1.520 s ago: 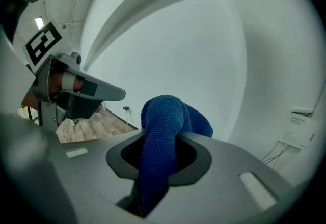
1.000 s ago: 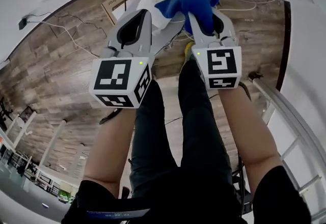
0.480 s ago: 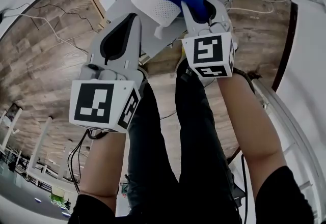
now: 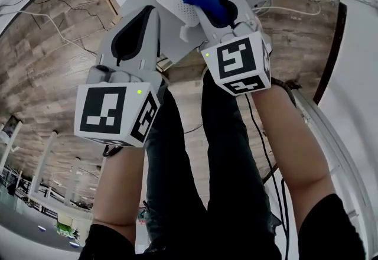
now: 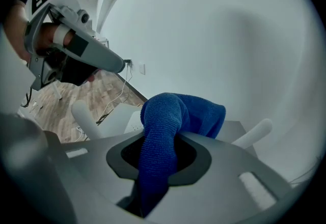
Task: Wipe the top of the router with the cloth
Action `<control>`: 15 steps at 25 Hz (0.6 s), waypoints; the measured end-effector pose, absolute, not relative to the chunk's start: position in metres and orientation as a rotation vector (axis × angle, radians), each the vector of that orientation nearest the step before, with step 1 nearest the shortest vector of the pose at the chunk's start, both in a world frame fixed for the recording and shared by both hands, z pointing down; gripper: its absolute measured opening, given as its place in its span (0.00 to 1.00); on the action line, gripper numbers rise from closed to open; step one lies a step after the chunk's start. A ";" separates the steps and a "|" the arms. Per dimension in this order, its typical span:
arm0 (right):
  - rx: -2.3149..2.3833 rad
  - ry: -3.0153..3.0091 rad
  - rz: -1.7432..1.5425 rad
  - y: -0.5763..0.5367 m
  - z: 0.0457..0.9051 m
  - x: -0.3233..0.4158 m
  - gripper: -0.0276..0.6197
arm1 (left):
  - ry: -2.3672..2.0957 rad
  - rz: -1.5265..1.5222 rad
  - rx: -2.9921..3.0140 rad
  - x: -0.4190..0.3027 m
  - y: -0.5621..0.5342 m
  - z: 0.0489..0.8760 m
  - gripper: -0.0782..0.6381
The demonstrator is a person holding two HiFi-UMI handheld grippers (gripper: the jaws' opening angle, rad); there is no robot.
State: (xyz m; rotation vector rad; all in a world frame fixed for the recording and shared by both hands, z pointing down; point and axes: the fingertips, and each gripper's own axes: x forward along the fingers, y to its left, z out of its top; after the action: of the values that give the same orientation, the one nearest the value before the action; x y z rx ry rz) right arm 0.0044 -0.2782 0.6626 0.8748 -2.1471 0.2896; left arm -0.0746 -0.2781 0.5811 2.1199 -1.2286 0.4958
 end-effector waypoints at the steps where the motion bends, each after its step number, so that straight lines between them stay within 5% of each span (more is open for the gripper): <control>1: 0.869 -2.157 0.302 -0.275 0.662 0.003 0.21 | -1.229 0.501 2.119 -0.073 -0.278 0.582 0.11; 15: 0.786 -2.216 0.383 -0.220 0.661 -0.001 0.21 | -1.224 0.543 2.114 -0.062 -0.254 0.596 0.11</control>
State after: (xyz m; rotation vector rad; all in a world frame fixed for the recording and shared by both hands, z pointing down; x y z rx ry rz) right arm -0.0013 -0.2198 0.6605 0.7857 -2.2157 0.3827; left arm -0.0624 -0.2542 0.5957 2.1143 -1.2243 0.5430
